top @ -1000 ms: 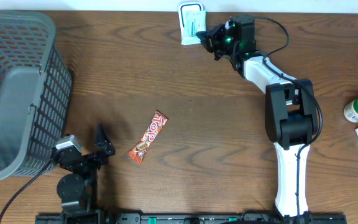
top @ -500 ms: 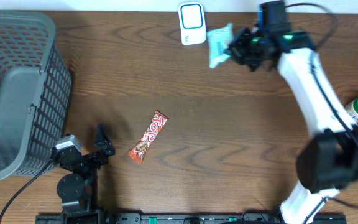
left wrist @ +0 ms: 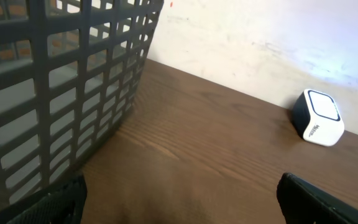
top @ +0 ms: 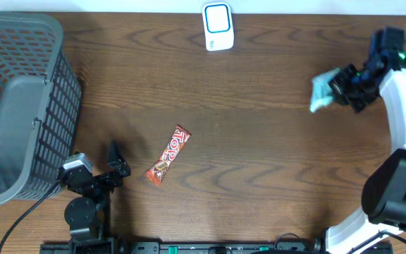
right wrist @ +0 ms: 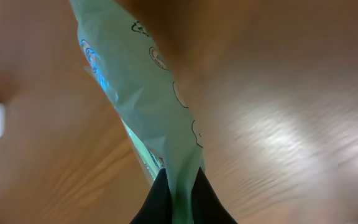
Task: Scan the item barcode
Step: 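Carry the wipes pack to the right table edge and release it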
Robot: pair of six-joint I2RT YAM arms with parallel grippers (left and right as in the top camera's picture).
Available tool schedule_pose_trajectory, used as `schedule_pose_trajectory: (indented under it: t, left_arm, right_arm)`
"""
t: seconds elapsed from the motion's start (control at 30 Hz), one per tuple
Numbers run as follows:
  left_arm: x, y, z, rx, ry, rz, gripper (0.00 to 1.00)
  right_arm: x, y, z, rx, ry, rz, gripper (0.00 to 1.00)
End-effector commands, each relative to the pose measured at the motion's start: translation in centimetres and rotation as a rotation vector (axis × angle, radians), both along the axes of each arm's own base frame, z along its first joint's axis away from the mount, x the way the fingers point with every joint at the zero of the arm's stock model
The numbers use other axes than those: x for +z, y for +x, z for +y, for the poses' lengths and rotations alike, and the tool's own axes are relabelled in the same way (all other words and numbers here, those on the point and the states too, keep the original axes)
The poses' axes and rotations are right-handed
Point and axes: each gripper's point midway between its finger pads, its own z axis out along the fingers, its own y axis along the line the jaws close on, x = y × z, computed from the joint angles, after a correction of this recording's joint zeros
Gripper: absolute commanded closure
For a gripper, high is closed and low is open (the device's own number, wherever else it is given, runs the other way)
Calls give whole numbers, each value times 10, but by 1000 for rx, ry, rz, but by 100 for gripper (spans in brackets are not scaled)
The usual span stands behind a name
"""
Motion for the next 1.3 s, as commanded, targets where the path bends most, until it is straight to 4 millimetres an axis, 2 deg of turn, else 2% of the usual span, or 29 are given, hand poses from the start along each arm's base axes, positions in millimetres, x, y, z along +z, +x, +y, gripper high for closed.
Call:
schedule_pose_trajectory:
  t: [0.0, 0.2, 0.4, 0.53, 0.63, 0.9, 1.1, 1.13, 1.17, 1.2, 1.27]
  left_arm:
    - [-15, -1, 0, 1, 13, 45, 2]
    - [-15, -1, 0, 1, 13, 45, 2]
    - [-15, -1, 0, 1, 13, 45, 2]
    - [-15, -1, 0, 1, 13, 45, 2]
    - [-15, -1, 0, 1, 13, 45, 2]
    - [-15, -1, 0, 1, 13, 46, 2]
    - [-15, -1, 0, 1, 13, 45, 2]
    - [-15, -1, 0, 1, 13, 45, 2]
    - [-15, -1, 0, 1, 13, 46, 2]
    - [-15, -1, 0, 1, 13, 45, 2]
    - [-15, -1, 0, 1, 13, 45, 2]
  right_arm:
    - [-31, -26, -39, -58, -80, 79, 99]
    - [-64, -52, -81, -157, -139, 117, 99]
    - [-65, -67, -118, -261, -166, 124, 99]
    - [-65, -85, -149, -337, -231, 155, 99]
    - [-64, -92, -164, -384, -244, 155, 99]
    - [-61, -95, -189, -449, -266, 112, 99]
    - [-61, -89, -186, -451, -237, 86, 99]
    - [-61, -85, -181, -441, -207, 70, 96]
    - [-61, -81, -176, -432, -180, 55, 83]
    - [-61, -76, -170, -414, -152, 37, 70]
    - [-59, -69, -164, -373, -121, 5, 36]
